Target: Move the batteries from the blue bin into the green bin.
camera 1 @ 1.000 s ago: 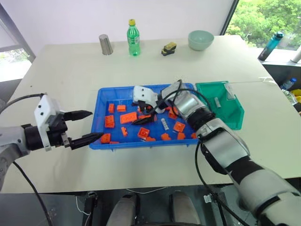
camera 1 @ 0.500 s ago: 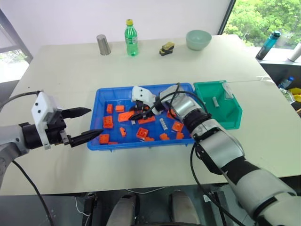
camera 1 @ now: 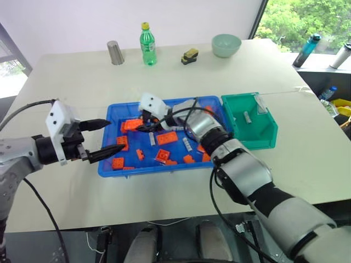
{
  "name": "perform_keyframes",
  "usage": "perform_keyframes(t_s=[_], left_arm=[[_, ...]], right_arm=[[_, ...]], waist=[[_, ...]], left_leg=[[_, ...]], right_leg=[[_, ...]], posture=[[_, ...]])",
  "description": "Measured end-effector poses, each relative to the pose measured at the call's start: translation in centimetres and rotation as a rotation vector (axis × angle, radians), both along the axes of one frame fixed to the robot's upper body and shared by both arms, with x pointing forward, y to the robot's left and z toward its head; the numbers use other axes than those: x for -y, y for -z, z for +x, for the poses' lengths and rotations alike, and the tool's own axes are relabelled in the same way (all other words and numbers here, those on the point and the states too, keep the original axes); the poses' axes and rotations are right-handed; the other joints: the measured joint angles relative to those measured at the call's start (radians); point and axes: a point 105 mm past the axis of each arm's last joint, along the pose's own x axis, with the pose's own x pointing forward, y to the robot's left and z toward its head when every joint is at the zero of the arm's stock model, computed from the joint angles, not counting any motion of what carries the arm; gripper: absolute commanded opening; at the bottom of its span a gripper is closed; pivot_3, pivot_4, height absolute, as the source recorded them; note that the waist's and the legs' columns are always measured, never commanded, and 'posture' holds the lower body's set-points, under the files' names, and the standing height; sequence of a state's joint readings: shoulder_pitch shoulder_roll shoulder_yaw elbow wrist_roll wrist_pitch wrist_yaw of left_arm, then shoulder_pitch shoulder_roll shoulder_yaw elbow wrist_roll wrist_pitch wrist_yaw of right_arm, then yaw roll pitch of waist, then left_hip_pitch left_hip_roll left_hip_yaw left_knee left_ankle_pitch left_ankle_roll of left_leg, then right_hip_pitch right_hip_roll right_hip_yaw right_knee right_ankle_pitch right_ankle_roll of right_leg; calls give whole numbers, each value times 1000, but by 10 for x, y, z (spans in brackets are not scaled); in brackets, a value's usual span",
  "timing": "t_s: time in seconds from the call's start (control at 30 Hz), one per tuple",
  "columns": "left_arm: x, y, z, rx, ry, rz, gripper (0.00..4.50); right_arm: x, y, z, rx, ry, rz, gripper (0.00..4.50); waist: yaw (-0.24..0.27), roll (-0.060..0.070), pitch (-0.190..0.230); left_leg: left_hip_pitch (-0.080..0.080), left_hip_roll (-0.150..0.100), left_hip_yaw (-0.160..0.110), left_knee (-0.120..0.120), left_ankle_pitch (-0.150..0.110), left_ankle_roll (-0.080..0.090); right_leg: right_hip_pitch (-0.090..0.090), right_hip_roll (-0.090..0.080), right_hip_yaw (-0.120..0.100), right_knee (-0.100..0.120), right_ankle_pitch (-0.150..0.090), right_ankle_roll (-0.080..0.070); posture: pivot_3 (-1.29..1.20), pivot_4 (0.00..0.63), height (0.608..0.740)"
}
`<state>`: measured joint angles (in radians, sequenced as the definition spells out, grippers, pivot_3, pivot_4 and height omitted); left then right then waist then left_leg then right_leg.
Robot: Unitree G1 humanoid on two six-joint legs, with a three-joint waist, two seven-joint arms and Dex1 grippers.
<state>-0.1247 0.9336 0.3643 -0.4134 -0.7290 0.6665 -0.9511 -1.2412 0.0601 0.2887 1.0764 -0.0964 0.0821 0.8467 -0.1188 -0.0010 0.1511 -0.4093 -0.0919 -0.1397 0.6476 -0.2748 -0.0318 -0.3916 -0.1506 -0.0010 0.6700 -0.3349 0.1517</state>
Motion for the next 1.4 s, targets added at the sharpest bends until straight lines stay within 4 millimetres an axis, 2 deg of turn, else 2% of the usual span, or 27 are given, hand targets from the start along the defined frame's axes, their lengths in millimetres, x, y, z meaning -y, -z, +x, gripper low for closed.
perform_keyframes(t_s=[0.03, 0.17, 0.33, 0.47, 0.6, 0.8, 1.07, 1.3, 1.4], left_arm=[[1, 1, 0, -2, 3, -3, 4500], [4, 4, 0, -13, 18, -1, 4500], [5, 4, 1, -13, 23, 2, 4500], [4, 5, 0, -7, 22, 11, 4500], [3, 10, -2, -23, 16, 16, 4500], [3, 9, -1, -21, 18, 16, 4500], [4, 1, 5, 6, 27, 9, 4500], [8, 5, 7, -13, 43, 15, 4500], [8, 5, 7, -9, 42, 16, 4500]], right_arm=[[-2, 0, 0, 5, 4, 2, 3877], [9, 1, -2, -24, -50, -31, 3877], [39, 1, -3, -34, -139, -117, 3877], [54, 5, -5, -83, -95, -119, 3877], [61, 12, -18, -141, -47, -109, 3877], [60, 27, -30, -218, 55, -105, 3877], [50, 39, -28, -250, 130, -106, 3877], [44, 44, -21, -218, 153, -117, 3877], [43, 46, -18, -188, 157, -126, 3027]], waist=[[0, 0, 0], [0, 0, 0], [-6, 0, 0], [-8, 0, 0], [-2, 0, 0], [12, 0, 0], [23, 0, 0], [20, -1, -1], [20, -1, -1]], left_leg=[[0, 0, 0, 0, 0, 0], [0, -1, -2, 0, 0, 0], [0, -1, -2, 0, 0, 0], [0, 0, -1, 1, 0, 0], [0, -1, -1, 1, 0, 0], [0, -1, -1, 1, 0, 0], [0, -1, -1, 2, 0, 0], [1, -1, -1, 2, 0, 0], [1, -1, -1, 2, 0, 0]], right_leg=[[0, 0, 0, 1, 0, 0], [1, 0, 0, 3, 0, 0], [0, 0, 0, 3, 0, 0], [-1, 0, 0, 4, 0, 0], [-2, -1, 0, 9, 0, 0], [-3, -1, 1, 11, 0, 0], [-3, -1, 1, 11, 0, 0], [-2, -1, 1, 11, 0, 0], [-2, -1, 1, 11, 0, 0]], posture=[[0, 150, 727], [0, 150, 727], [0, 150, 727], [0, 150, 727], [0, 150, 727], [0, 150, 727], [0, 150, 727], [0, 150, 727], [0, 150, 727]])
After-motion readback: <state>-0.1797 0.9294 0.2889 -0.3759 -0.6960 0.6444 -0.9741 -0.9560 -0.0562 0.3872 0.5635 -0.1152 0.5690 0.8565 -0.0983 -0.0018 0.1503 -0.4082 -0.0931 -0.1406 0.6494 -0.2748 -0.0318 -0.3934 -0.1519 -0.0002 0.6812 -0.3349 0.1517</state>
